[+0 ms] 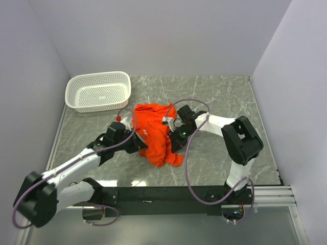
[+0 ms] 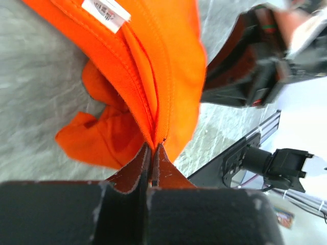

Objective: Fold and stack the t-shirts
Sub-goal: Flatten the tshirt out

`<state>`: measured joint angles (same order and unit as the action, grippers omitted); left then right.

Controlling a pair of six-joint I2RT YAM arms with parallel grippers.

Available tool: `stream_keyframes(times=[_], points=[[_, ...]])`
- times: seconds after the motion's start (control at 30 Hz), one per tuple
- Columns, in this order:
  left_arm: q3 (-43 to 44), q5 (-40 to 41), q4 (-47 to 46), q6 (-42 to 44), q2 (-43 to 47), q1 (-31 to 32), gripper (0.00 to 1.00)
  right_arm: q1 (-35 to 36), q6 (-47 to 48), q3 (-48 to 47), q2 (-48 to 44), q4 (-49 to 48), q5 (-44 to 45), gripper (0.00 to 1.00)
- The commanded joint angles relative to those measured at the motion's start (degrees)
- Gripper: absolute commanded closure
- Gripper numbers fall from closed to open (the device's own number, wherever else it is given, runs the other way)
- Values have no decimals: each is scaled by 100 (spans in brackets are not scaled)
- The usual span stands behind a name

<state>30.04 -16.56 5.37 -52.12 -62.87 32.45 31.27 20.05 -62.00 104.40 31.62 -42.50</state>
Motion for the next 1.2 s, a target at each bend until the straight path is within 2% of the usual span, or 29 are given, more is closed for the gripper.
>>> stream_keyframes(times=[0.0,0.03,0.1,0.17,0.23,0.37,0.5,0.73,0.77,0.8,0.9,1.0,1.03,1.1,1.17], points=[[292,591,798,106,818,-80,100,-76,-71,-146,-261,143,232,92],[309,723,982,79,1012,-124,100,-260,-98,-59,-523,108,312,100],[414,1013,1466,61,1566,-299,100,-559,-107,12,-832,90,618,100],[546,1119,1704,88,2030,-449,99,-1191,-54,82,-1315,265,716,100],[643,1085,1959,140,2235,-668,100,-1665,375,83,-1753,563,717,100],[924,795,2083,316,2140,-836,100,-2824,1394,144,-2493,1581,761,100],[898,383,1829,308,1849,-836,100,-3396,2246,337,-3240,2181,849,100],[722,-356,1405,255,1594,-845,100,-3566,3038,698,-4611,2594,630,100],[722,-392,1545,281,1629,-845,100,-3575,3266,672,-4665,3030,490,100],[722,-375,1686,307,1672,-845,100,-3575,3877,619,-4709,3330,314,100],[679,-112,2386,290,2032,-845,100,-3566,4864,548,-4858,4290,373,100],[512,134,3011,-87,2515,-845,100,-3566,4816,960,-5183,3994,1355,100],[450,205,3179,-253,2647,-845,100,-3566,4780,1327,-5393,3819,1950,100],[283,389,3591,-745,3094,-845,100,-3618,4631,1837,-5640,3064,2725,100],[248,609,3865,-904,3288,-845,100,-3741,4587,2024,-5729,2844,2982,100]])
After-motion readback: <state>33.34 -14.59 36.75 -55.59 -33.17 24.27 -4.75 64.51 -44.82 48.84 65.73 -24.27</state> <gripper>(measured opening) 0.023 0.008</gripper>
